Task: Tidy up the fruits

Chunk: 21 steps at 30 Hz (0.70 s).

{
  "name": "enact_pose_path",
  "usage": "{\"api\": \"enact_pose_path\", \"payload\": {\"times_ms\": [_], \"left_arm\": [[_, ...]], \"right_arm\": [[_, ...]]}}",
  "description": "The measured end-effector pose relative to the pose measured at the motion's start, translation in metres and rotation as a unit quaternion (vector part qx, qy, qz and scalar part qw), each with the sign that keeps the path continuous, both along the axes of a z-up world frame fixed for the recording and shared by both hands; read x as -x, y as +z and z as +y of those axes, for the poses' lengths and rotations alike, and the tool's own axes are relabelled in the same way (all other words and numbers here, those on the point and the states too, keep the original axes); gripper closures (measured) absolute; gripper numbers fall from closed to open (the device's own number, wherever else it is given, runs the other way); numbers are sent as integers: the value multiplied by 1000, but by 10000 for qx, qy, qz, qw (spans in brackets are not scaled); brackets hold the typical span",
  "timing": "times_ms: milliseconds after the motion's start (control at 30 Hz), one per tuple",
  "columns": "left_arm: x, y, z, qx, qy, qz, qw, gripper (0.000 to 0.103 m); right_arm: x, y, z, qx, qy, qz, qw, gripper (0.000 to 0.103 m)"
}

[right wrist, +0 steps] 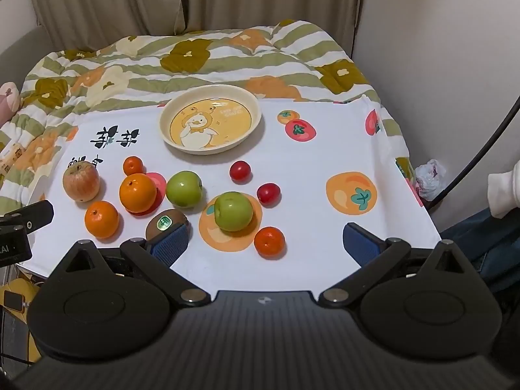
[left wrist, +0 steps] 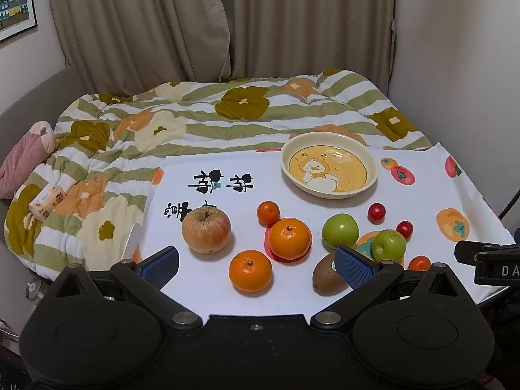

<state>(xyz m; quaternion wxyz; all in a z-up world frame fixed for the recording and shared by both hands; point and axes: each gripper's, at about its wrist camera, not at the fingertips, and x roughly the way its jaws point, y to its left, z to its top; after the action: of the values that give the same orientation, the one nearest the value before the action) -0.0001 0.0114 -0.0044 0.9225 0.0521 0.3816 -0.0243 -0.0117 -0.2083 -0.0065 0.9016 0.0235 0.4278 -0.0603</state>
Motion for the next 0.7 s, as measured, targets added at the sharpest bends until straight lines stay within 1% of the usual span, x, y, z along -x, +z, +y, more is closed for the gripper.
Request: {"api": "enact_pose_path", "payload": {"times_ms": [700], "left_arm": [[-1,-1,-1,-3,2,3,10000,0]], "right_arm": [[0,1,3,-27,88,14,10000,0]]}}
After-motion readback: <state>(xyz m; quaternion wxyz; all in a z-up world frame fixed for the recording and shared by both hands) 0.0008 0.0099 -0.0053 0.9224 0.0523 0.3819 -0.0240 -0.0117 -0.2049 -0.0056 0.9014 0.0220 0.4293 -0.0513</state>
